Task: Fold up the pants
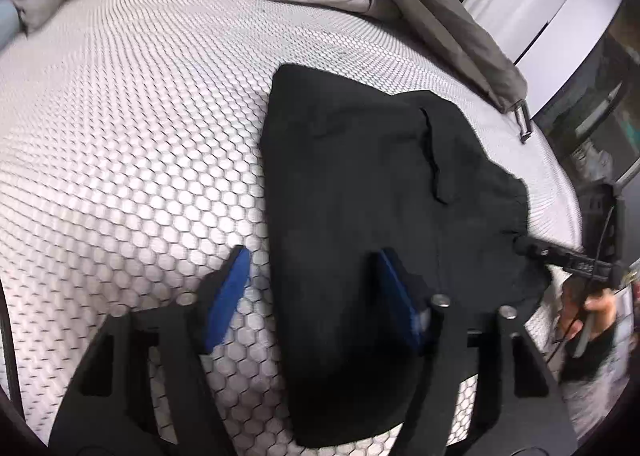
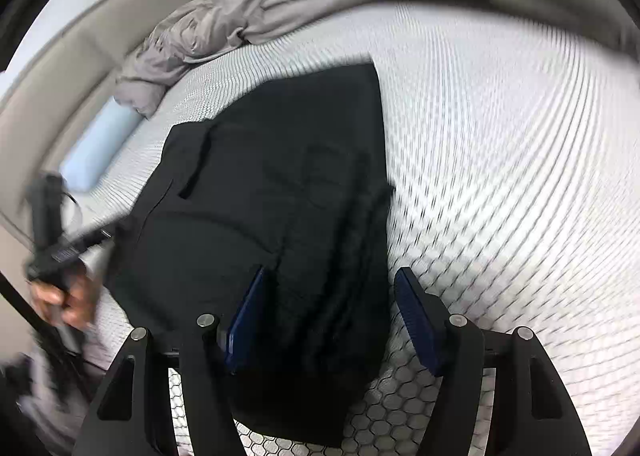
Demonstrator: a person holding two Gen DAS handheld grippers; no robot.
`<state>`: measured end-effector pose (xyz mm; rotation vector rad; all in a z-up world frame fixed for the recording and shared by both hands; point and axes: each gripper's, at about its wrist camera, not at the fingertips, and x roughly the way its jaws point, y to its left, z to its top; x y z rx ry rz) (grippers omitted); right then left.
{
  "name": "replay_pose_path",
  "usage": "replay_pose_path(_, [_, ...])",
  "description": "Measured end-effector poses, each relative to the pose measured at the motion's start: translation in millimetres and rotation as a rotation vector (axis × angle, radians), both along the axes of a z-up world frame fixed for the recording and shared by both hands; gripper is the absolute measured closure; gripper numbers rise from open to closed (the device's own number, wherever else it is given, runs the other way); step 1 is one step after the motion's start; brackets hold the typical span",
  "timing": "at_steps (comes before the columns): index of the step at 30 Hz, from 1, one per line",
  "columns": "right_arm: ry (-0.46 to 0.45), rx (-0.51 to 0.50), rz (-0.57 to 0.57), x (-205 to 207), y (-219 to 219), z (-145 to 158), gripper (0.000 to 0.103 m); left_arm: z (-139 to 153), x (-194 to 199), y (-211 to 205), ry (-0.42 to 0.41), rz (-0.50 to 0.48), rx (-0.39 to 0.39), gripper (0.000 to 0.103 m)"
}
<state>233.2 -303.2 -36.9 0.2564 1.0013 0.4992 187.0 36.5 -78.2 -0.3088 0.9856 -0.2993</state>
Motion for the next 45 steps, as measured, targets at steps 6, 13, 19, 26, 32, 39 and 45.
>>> replay_pose_path(6, [-0.086,0.115,0.015,-25,-6,14,0.076,12,17,-8,-0.009,0.005,0.0,0.058])
replay_pose_path(13, [-0.041,0.009,-0.007,-30,-16,9,0.054,23,-6,-4,-0.054,0.023,0.079,0.058])
replay_pose_path(19, [-0.034,0.089,0.08,-80,-42,8,0.056,22,-46,-6,-0.085,-0.089,0.158,0.057])
replay_pose_path(26, [-0.037,-0.038,0.094,-93,-45,1,0.086,20,-51,-9,-0.08,-0.064,0.198,0.055])
replay_pose_path(32, [-0.211,-0.051,0.053,-112,-48,37,0.054,52,-77,-34,-0.23,-0.02,0.331,0.035])
replay_pose_path(39, [-0.312,-0.043,0.074,-127,-34,71,0.019,91,-120,-54,-0.39,0.036,0.289,0.007])
replay_pose_path(45, [-0.417,-0.043,-0.011,-150,-30,89,0.0,104,-152,-60,-0.465,0.104,0.3,0.001])
